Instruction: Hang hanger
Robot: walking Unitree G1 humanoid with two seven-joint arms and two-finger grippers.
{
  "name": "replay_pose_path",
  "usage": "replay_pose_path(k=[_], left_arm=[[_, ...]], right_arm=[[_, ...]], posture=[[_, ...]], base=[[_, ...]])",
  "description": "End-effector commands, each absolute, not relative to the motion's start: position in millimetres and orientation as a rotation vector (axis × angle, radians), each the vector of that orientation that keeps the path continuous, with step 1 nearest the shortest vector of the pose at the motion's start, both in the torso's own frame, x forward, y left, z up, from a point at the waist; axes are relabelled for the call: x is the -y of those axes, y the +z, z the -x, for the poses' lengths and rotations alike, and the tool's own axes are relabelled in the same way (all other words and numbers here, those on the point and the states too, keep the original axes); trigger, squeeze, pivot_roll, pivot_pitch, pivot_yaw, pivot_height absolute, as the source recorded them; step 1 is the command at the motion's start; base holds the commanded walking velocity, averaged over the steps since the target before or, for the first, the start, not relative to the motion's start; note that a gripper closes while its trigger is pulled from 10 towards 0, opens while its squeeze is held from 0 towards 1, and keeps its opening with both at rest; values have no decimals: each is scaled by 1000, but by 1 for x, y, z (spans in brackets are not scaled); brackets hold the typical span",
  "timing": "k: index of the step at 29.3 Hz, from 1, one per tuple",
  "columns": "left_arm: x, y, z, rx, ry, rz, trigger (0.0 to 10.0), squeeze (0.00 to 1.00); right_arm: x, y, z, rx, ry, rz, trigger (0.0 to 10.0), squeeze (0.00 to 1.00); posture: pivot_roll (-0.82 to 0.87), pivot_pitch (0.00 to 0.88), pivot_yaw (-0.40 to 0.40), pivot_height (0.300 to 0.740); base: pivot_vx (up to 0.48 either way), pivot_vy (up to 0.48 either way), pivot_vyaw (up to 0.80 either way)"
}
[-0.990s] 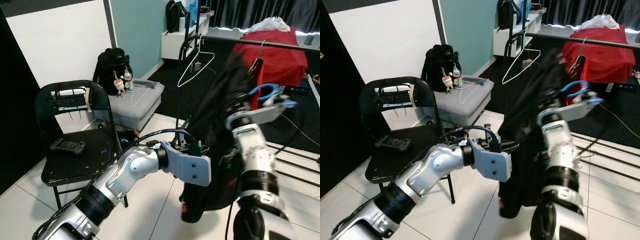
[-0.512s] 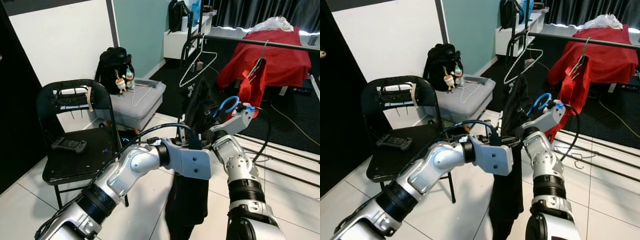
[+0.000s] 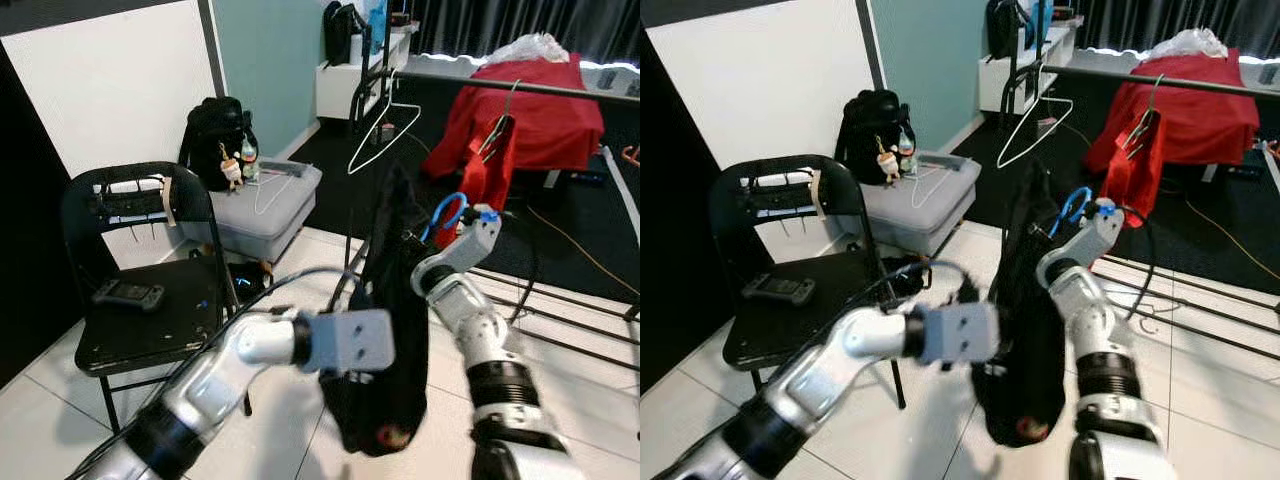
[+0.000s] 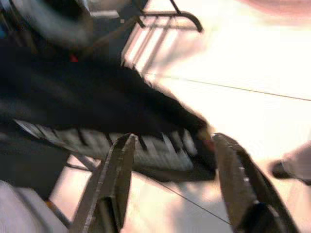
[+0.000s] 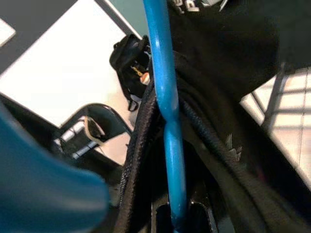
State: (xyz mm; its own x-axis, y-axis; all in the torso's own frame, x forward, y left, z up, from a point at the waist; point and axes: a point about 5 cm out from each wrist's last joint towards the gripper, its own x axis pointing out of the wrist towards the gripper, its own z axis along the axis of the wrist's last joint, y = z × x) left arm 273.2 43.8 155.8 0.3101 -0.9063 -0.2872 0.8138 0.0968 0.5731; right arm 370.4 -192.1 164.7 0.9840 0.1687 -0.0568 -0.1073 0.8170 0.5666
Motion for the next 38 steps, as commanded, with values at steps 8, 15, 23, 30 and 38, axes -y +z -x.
replay_pose_path(k=[8, 15, 23, 30, 38], left_arm=[[-39, 204, -273, 352, -1273, -522, 10000, 1000], [-59, 250, -300, 540, -1036, -404, 10000, 78], [-81, 263, -305, 560, -1121, -295, 10000, 0], [-88, 244, -293, 376, -1431, -362, 10000, 0], [-86, 226, -290, 229, -1549, -539, 10000, 0]], right_arm=[[202, 158, -353, -234, 402, -385, 10000, 0], [229, 159, -310, -316, 779, -106, 10000, 0], [254, 180, -273, -366, 1071, 25, 10000, 0], [251, 201, -254, -408, 1284, 100, 10000, 0], [236, 205, -249, -432, 1410, 215, 10000, 0]], posture=[[-107, 0, -15, 740], [-129, 0, -2, 740], [-151, 0, 19, 740], [-153, 0, 32, 740], [-150, 0, 40, 740]], base=[[0, 0, 0], [0, 0, 0], [0, 0, 0], [0, 0, 0], [0, 0, 0]])
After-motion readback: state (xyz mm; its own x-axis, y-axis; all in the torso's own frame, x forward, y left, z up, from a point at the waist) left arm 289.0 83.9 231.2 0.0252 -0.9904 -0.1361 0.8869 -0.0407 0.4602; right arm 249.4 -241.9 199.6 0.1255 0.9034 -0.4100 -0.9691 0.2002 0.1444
